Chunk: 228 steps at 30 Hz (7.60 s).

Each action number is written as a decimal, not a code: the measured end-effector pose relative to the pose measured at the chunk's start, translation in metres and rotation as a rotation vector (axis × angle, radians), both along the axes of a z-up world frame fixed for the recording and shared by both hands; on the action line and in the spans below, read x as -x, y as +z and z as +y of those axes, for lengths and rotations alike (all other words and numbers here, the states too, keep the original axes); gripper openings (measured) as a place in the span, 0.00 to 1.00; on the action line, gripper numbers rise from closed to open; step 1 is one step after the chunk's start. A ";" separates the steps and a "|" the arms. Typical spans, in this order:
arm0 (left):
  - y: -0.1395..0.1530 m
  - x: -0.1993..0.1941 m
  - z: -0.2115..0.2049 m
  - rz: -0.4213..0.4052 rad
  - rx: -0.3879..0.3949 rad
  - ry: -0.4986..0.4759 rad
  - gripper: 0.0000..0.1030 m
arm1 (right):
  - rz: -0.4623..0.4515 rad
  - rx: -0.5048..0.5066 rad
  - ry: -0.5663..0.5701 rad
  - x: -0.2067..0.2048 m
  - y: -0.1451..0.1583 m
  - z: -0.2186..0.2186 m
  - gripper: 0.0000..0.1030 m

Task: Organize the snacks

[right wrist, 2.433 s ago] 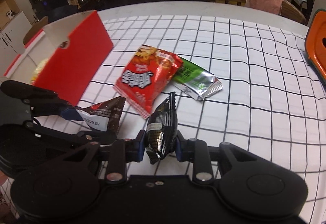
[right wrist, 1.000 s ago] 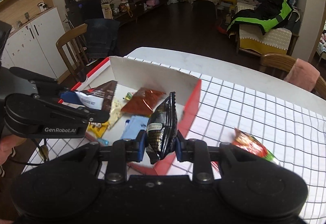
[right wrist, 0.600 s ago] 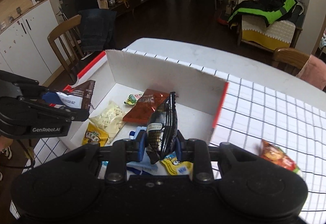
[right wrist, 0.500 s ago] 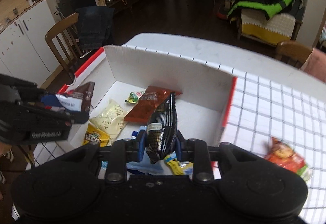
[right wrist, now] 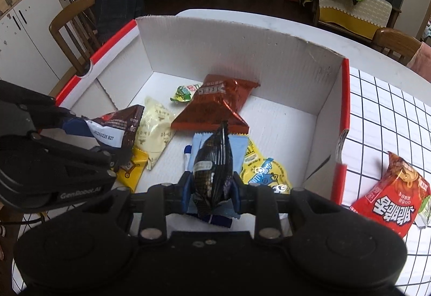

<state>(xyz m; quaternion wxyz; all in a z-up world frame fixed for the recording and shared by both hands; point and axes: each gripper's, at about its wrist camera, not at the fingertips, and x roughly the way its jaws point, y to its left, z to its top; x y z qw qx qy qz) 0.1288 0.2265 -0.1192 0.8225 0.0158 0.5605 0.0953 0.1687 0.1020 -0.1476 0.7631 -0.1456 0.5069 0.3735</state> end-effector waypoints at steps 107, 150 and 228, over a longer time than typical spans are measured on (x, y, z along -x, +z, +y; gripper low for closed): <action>-0.048 -0.160 -0.224 -0.057 0.186 -0.066 0.69 | -0.133 -0.068 0.353 -0.174 -0.081 -0.227 0.52; 0.091 -0.034 -0.180 -0.155 0.162 -0.028 0.69 | -0.196 -0.208 -0.024 -0.051 0.078 -0.232 0.40; 0.108 0.053 -0.012 -0.326 0.034 0.021 0.80 | -0.136 -0.207 -0.090 0.015 0.083 -0.048 0.79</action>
